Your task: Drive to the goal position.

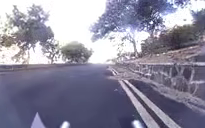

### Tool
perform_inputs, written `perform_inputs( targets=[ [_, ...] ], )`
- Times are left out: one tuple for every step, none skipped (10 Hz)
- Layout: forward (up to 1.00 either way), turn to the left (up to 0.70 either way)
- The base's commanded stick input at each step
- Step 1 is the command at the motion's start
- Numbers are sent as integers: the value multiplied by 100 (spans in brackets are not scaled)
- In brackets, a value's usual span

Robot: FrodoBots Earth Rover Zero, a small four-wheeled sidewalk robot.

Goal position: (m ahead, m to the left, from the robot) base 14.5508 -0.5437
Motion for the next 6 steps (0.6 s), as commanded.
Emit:
perform_inputs(
  targets=[
    [50,0],
    [50,0],
    [50,0],
    [50,0],
    [50,0],
    [50,0]
  ],
)
